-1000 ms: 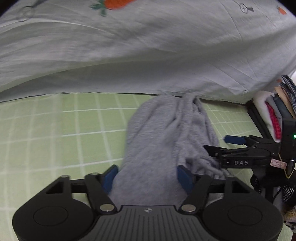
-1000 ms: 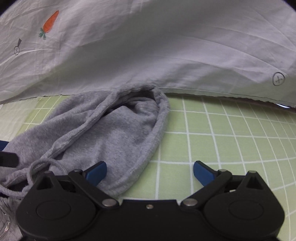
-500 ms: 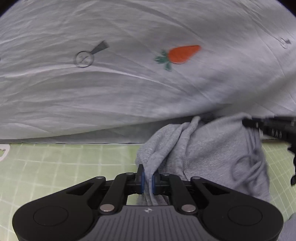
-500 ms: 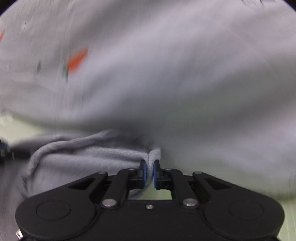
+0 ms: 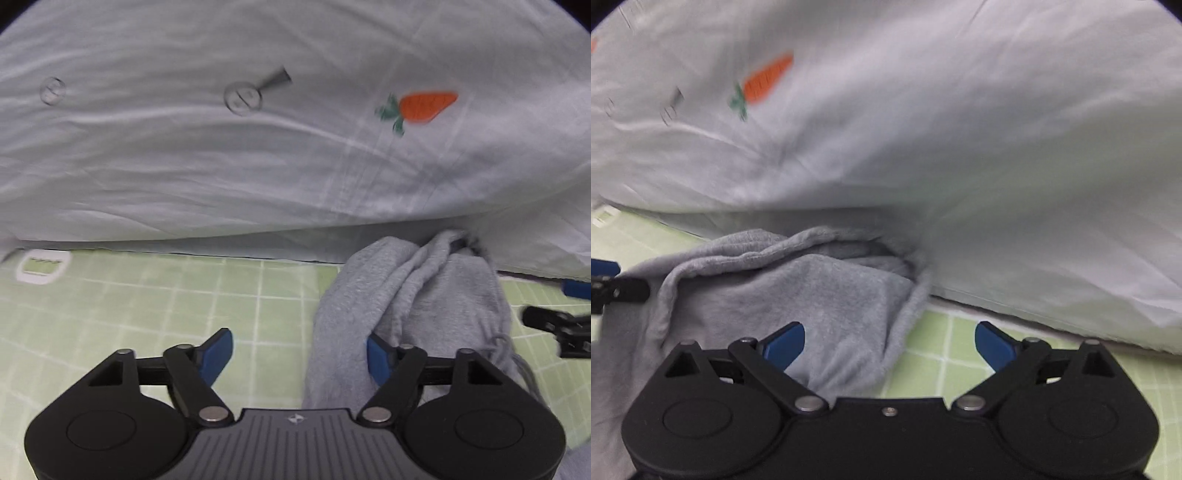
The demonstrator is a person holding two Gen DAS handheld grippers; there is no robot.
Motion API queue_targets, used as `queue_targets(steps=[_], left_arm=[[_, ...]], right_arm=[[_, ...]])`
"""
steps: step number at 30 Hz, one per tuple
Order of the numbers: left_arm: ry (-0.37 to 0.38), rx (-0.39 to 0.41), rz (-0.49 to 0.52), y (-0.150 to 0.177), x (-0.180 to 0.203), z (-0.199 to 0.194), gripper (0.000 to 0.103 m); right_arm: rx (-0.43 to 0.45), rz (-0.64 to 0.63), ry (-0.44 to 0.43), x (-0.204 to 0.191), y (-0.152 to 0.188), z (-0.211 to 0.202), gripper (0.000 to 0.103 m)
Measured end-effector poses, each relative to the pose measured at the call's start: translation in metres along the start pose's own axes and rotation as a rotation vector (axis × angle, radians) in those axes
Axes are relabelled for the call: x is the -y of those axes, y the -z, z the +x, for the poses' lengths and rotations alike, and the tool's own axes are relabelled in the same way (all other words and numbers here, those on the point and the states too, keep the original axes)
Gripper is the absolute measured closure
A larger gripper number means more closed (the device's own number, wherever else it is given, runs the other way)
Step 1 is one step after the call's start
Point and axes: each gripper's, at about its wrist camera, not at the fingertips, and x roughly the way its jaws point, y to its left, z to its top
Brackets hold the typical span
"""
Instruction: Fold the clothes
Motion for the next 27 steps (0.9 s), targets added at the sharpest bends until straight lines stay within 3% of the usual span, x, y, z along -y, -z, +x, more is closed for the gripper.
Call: queue_targets(steps=[6, 10, 13, 19, 22, 27], left_arm=[[-0.095, 0.02, -0.014, 0.048, -0.011, -0.074, 0.017], [-0.094, -0.048, -0.087, 0.093, -0.019, -0.11, 0.016], [-0.096, -0.123, -0.088, 0.128, -0.014, -0.123, 0.016], [-0.116, -0.246, -0.139, 0.175, -0.012, -0.124, 0.016], [-0.137, -0.252, -0.133, 0.182, -0.009, -0.124, 0.011], [-0.165, -0.274, -0.093, 0.184, 0.0, -0.114, 0.0]], right_arm=[[-0.059, 0.056, 0.051, 0.011, 0.064, -0.088, 0.0], [-0.161, 0.155, 0.074, 0.016, 0.123, -0.125, 0.0], [-0.202, 0.194, 0.093, 0.021, 0.153, -0.141, 0.0], [-0.15, 0.271, 0.155, 0.045, 0.16, -0.139, 0.001], [-0.16, 0.32, 0.224, 0.068, 0.163, -0.131, 0.006], [-0.159, 0.315, 0.204, 0.096, 0.162, -0.116, 0.006]])
